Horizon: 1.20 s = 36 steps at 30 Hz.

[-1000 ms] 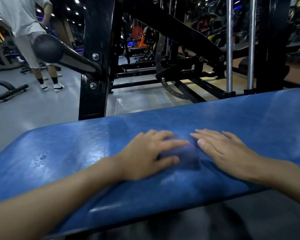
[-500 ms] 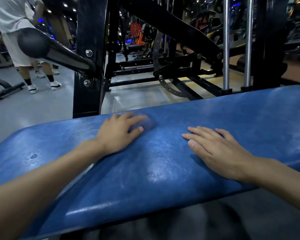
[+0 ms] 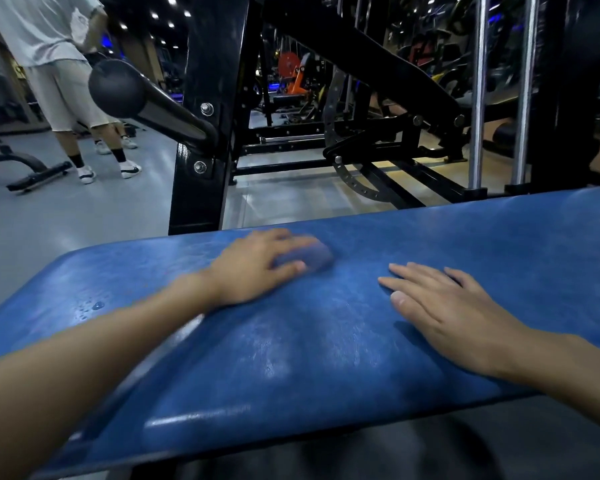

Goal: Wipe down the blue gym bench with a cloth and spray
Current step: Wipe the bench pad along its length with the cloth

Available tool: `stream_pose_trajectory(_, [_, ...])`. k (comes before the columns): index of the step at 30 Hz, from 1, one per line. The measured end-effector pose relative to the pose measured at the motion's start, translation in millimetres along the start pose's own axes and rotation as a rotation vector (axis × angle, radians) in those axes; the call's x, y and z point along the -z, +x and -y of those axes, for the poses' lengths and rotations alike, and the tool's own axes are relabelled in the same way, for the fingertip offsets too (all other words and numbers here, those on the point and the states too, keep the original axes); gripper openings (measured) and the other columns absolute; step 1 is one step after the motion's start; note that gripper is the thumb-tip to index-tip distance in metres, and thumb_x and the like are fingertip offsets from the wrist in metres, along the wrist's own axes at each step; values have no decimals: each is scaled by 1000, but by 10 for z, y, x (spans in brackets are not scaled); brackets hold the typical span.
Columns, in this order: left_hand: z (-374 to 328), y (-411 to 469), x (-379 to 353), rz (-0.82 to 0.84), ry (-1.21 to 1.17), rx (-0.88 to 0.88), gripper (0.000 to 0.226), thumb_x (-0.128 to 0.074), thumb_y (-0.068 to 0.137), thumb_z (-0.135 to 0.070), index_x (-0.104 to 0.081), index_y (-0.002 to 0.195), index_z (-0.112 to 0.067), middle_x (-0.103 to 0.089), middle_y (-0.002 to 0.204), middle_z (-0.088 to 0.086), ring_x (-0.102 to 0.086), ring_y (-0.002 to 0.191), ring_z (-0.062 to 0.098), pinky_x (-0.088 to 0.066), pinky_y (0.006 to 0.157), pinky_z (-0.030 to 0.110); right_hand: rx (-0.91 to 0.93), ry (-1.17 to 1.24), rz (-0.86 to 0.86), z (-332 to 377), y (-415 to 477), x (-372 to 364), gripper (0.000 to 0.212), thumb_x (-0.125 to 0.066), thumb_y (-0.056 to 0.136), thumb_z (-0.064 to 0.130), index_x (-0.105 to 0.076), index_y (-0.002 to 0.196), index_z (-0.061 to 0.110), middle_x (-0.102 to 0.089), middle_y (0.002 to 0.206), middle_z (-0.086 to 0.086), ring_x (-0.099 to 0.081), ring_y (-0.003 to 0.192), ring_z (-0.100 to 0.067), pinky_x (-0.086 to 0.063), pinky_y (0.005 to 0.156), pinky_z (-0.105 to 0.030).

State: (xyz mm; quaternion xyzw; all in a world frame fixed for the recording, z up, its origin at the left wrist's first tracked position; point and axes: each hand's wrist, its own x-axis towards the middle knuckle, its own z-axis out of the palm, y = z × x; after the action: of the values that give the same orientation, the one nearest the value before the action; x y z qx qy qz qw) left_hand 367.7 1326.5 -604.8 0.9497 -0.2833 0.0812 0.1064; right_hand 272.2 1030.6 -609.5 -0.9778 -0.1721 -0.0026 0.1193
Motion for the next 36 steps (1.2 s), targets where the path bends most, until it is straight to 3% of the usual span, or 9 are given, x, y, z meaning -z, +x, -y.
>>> stream_pose_trajectory(4, [779,109,118,-66,140,440,49,-40,95,-60,-35,144,-53,-47,146,-4,-45,129,34,-37,103,48,3,-11,-17,10,15,5,76,8,81,65,-27,145,45,-14,156,26,0,143,7,2,118,-35])
stream_pose_trajectory(7, [700,119,52,-74,200,490,49,-37,96,-58,-34,144,-53,-43,149,-6,-43,129,36,-34,103,49,-1,-29,-19,9,37,-5,67,2,86,61,-28,144,45,-15,156,25,-1,143,5,1,118,-36])
stream_pose_trajectory(10, [211,12,51,-63,183,351,49,-39,98,-54,-35,146,-49,-41,152,-6,-44,128,36,-36,106,46,4,-26,-14,-14,48,-17,68,2,86,62,-28,145,45,-15,156,25,-2,143,4,0,118,-37])
stream_pose_trajectory(16, [-1093,-690,-102,-47,117,-289,49,-33,97,-59,-35,145,-49,-47,146,-5,-51,117,25,-43,93,40,-64,208,-166,-32,119,35,60,-13,92,55,-46,139,37,-41,146,23,-27,136,6,-15,117,-37])
stream_pose_trajectory(19, [-1063,-733,-71,-4,63,-345,49,-36,97,-59,-33,146,-50,-43,147,-6,-48,122,20,-41,96,39,-45,267,-229,24,153,73,62,-15,91,57,-48,138,34,-46,143,21,-32,134,6,-20,117,-40])
stream_pose_trajectory(24, [-387,-344,14,53,17,-151,52,-35,94,-61,-30,146,-53,-43,147,-8,-47,128,21,-37,106,45,-5,80,-38,121,134,-13,78,1,80,67,-32,145,42,-22,156,24,-8,144,5,-3,119,-38])
stream_pose_trajectory(31, [907,-20,159,-76,145,538,49,-40,97,-55,-36,145,-50,-44,148,0,-42,129,38,-34,108,48,4,-5,-24,128,156,-60,65,-2,87,61,-29,144,45,-15,157,25,-2,145,4,1,118,-37])
stream_pose_trajectory(33, [784,-34,125,-90,163,532,48,-40,97,-53,-35,145,-50,-42,151,-5,-41,128,39,-32,109,47,-1,-15,-24,119,166,-73,64,-3,88,61,-30,143,45,-16,157,25,-3,144,4,0,118,-38])
stream_pose_trajectory(36, [321,-201,116,-70,157,375,49,-39,98,-54,-34,146,-50,-41,152,-7,-44,126,38,-35,108,46,2,-1,-36,105,173,-84,66,-1,86,64,-31,143,46,-17,156,25,-4,143,4,-1,118,-39])
